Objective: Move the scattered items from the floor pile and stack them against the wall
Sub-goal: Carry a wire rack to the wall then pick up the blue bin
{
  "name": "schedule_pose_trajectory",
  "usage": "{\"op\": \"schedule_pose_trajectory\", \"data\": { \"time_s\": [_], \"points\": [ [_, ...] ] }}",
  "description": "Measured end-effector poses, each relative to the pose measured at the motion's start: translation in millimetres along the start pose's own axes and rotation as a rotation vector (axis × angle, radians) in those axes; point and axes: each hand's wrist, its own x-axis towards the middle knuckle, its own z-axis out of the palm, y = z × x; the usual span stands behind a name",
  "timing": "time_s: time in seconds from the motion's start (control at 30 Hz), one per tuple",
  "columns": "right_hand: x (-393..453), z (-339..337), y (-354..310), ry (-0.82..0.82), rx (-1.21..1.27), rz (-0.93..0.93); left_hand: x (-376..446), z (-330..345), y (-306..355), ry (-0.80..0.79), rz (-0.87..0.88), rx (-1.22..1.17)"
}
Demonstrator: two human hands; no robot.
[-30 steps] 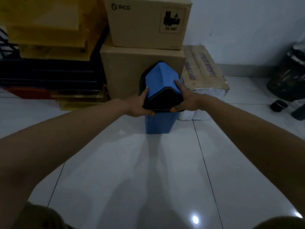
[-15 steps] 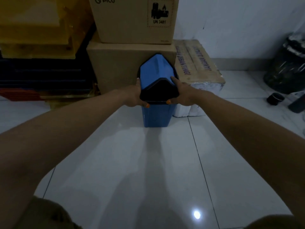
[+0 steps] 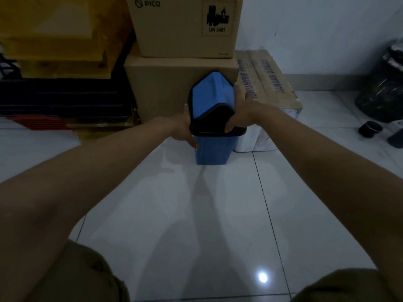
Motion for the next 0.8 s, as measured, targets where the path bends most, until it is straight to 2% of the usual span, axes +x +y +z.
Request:
{"op": "schedule_pose_trajectory", "data": {
  "time_s": [0.1, 0.2, 0.3, 0.33, 0.43, 0.63, 0.8],
  "points": [
    [-8, -21, -24, 0.014, -0.008, -0.064, -10, -9, 4, -0.069, -0.044, 0.069],
    [-17, -30, -48, 0.000, -0.013, -0.104, -25, -16, 3, -0.037, -0.015, -0.095],
    [-32, -29, -69, 0.030, 0.135, -0.085, -54, -15, -6, -0.046, -0.065, -0.281],
    [-39, -30, -75, 0.011, 0.188, -0.070, -69, -17, -8, -0.081, -0.101, -0.288],
    [-73, -48, -93, -0.186, 0.223, -0.036, -120, -40, -10, -0.143, -0.230, -0.296],
    [-154, -154, -134, -0.367, 0.381, 0.005, -232, -155, 15, -0.105, -0.274, -0.590],
    [-226, -255, -178, -0.471, 0.524, 0.004, -327, -270, 36, -0.063, -0.293, -0.707]
  ]
}}
